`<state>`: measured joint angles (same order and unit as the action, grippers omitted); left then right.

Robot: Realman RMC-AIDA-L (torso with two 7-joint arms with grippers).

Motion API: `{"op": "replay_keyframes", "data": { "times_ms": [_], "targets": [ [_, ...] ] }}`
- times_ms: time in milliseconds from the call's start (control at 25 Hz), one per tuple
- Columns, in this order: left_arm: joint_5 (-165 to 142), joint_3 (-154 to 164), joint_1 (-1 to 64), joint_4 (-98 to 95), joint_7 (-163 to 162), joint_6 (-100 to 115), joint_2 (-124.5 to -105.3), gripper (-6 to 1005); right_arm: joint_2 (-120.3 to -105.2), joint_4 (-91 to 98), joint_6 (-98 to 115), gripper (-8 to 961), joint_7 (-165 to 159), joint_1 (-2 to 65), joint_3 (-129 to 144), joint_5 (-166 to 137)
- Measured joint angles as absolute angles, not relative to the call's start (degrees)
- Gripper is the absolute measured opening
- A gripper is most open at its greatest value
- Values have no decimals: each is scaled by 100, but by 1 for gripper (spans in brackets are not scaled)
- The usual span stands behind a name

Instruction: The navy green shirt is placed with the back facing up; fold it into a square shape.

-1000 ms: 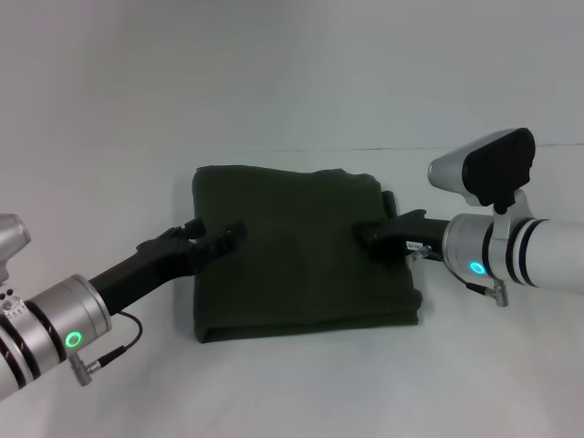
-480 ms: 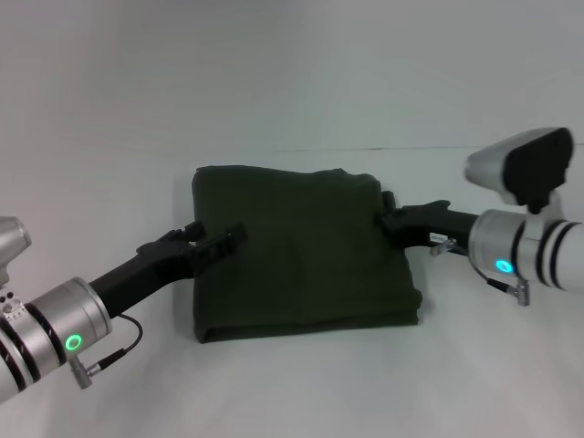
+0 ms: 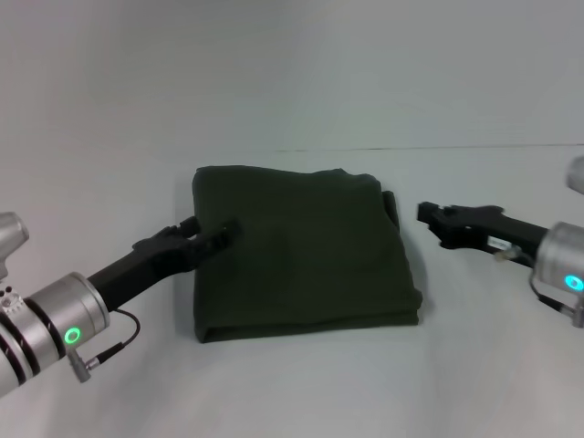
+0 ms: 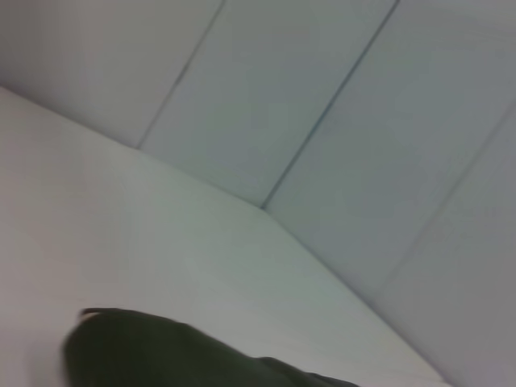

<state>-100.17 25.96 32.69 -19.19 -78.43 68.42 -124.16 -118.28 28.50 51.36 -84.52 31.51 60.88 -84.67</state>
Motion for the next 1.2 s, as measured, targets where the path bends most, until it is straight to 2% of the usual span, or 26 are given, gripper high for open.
{"op": "replay_keyframes", "data": {
  "times_ms": [160,480,600,920,1120,1200],
  "targets": [
    [-9907,2593,3338,-1915,-8040,6438,-12405,935,-11670,2853,5641,3,-8451,2858,5925,-8469],
    [-9861,2608,3432,-1932,-8209,6114,-12401,935,-11466,2967,6458,162,-8628,2408,5439,-8508],
    [-9866,2615,3435,-1978,-8209,6221,-12402,935,-11404,2969,6475,282,-9079,2429,5453,-8829],
    [-9905,2646,3360,-2115,-8078,6642,-12401,935,-11366,2894,6443,644,-11271,3183,5454,-10250],
    [-9909,2646,3318,-2173,-8021,6825,-12401,934,-11465,2856,6346,790,-12185,3624,5467,-11030],
    [-9911,2645,3293,-2179,-7976,6874,-12401,934,-11488,2782,6256,789,-12483,3764,5467,-11278]
  ]
}}
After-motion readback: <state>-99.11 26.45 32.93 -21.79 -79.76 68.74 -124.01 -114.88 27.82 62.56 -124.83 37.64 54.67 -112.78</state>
